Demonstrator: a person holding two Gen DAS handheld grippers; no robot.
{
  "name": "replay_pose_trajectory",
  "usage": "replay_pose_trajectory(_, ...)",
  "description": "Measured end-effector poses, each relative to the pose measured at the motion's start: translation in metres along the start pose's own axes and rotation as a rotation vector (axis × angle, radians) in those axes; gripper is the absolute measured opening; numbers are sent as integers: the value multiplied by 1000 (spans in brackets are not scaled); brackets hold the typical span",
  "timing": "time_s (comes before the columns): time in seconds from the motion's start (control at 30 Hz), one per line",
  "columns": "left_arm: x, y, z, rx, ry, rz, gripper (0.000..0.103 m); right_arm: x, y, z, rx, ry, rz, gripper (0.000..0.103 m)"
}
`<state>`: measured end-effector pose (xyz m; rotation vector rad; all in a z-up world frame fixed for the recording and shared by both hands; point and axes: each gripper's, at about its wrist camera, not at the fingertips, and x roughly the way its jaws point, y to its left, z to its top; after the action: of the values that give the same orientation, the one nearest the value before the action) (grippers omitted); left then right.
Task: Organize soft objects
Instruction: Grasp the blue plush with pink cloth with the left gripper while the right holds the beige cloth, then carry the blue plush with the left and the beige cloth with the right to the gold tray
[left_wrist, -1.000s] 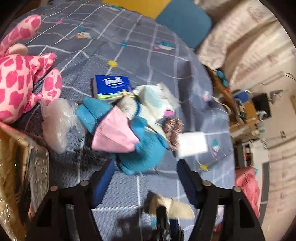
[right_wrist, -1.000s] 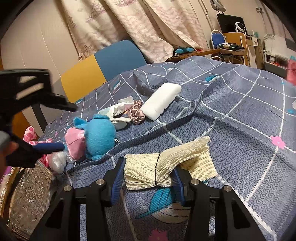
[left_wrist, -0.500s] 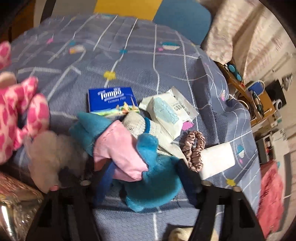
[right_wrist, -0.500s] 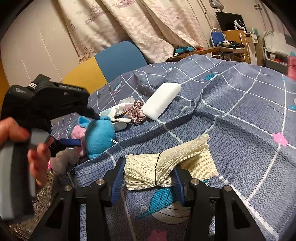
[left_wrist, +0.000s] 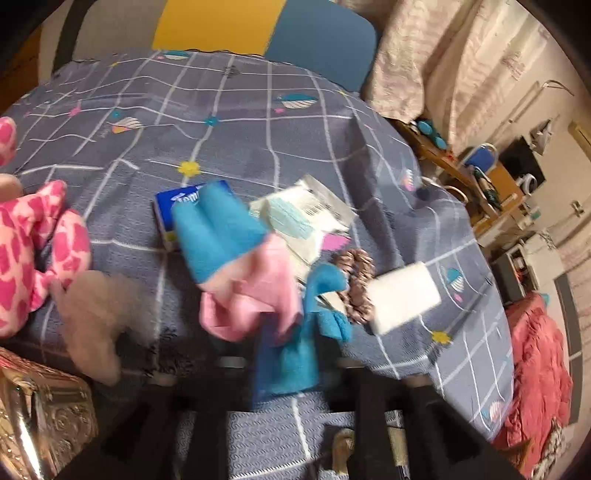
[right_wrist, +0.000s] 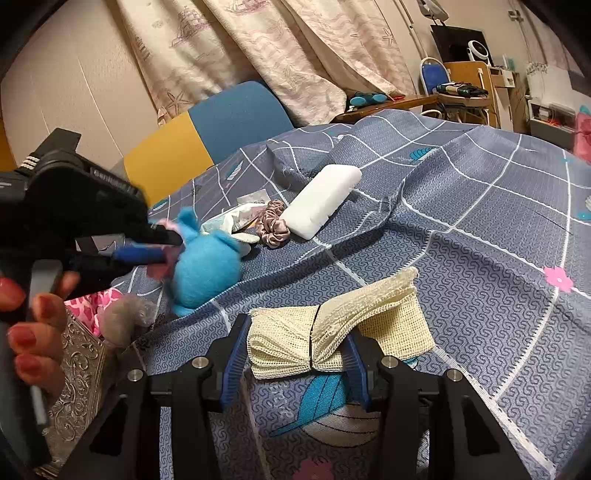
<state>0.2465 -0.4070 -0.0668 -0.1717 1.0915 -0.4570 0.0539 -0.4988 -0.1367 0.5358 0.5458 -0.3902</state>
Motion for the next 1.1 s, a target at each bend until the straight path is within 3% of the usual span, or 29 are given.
replay_pose_trajectory(0.07,4,5,3,-49,17,25,63,0,0,0,1,0,1,49)
replay_pose_trajectory(0.13,13,12,7,-106,52,43,70,0,0,0,1,1,1,49)
replay_pose_trajectory(0.23,28,16,11,-139,109,27,74,1,0,1,1,1,1,49)
replay_pose_trajectory(0.37,38,16,16,-146,114,43,81,1,0,1,2,2,2,49)
replay_pose_trajectory(0.5,58,16,14,-99,180,54,78,1,0,1,0,2,0,49)
replay_pose_trajectory(0.57,50,16,11,-87,126,28,62,1,0,1,-1,2,0,49)
replay_pose_trajectory(0.67,42,8,7,-31,115,43,55,1,0,1,-3,3,-3,49)
replay_pose_trajectory(0.93,-11,-10,-11,63,12,-23,54,2,2,1,-12,4,-14,49)
replay_pose_trajectory(1.1,-56,-26,-32,188,-57,-69,54,3,4,1,-20,6,-23,49)
